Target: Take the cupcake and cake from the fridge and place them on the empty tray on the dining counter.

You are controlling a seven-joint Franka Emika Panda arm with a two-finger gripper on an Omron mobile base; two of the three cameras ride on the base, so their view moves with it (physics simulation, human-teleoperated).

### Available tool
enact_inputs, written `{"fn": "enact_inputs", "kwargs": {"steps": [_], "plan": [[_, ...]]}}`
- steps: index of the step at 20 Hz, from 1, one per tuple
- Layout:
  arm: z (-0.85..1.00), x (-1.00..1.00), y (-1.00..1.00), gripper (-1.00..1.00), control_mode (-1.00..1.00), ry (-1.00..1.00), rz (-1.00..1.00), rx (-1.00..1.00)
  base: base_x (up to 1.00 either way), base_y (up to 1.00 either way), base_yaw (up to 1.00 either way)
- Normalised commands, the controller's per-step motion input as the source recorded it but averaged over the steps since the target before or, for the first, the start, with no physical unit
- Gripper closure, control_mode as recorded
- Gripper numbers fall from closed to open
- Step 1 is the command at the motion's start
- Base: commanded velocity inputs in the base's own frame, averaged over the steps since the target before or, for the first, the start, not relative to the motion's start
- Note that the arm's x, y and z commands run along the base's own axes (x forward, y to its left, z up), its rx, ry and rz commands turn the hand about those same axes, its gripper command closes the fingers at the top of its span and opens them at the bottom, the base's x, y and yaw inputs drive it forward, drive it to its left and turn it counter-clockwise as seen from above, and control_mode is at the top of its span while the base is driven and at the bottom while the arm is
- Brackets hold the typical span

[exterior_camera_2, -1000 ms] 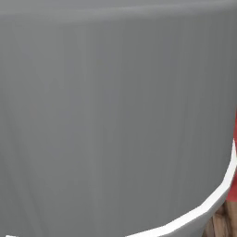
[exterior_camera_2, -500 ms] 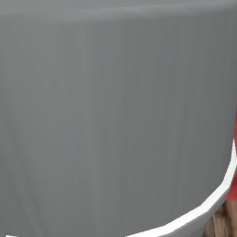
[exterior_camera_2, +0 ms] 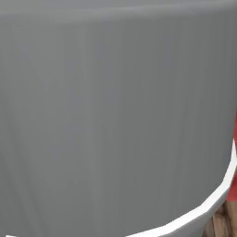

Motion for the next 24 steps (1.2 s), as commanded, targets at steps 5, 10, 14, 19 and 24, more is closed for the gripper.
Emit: {"fn": "enact_inputs", "kwargs": {"steps": [5, 10, 14, 19, 24], "plan": [[-0.08, 0.37, 0.0, -1.0, -1.0, 0.0, 0.0, 0.0, 0.0, 0.0, 0.0], [-0.15, 0.21, -0.01, -1.0, -1.0, 0.0, 0.0, 0.0, 0.0, 0.0, 0.0], [-0.18, 0.21, -0.06, -1.0, -1.0, 0.0, 0.0, 0.0, 0.0, 0.0, 0.0], [-0.02, 0.32, -0.17, -1.0, -1.0, 0.0, 0.0, 0.0, 0.0, 0.0, 0.0], [0.0, 0.37, -0.18, -1.0, -1.0, 0.0, 0.0, 0.01, 0.0, 0.0, 0.0]]}}
